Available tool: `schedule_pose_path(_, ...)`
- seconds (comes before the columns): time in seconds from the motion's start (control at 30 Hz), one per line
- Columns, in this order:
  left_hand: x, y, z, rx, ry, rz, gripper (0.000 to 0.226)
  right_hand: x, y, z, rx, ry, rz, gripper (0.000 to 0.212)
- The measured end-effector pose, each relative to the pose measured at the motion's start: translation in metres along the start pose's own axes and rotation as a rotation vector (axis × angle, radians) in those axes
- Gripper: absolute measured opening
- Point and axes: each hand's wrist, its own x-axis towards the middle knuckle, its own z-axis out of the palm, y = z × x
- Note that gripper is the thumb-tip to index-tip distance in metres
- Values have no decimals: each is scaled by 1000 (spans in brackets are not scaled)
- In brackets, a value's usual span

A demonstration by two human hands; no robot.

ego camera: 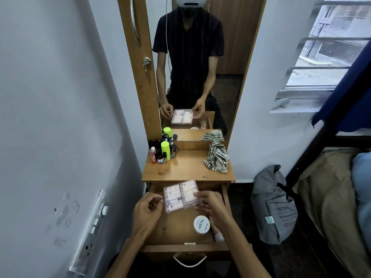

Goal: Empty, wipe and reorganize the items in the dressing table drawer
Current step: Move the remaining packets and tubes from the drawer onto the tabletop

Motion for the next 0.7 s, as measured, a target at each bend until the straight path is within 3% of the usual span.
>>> schedule_pose_path(0.13,11,17,6,-72,27,-32,13,0,-23,-1,117,32,-73,5)
schedule_pose_path(0.27,30,38,20,-116,12,-54,17,23,-39,1,110,89,-67,13)
schedule_pose_path(0.4,56,43,35,-77,-24,-100,26,53,-50,4,68,151,-87,6)
schedule_pose_path(0.6,75,45,47,-21,-12,-144,31,84,-56,6,-107,194,-134,8)
schedule_pose_path(0.7,79,44,51,-24,-34,-148,30,87,-61,6,-417,277,-206,15)
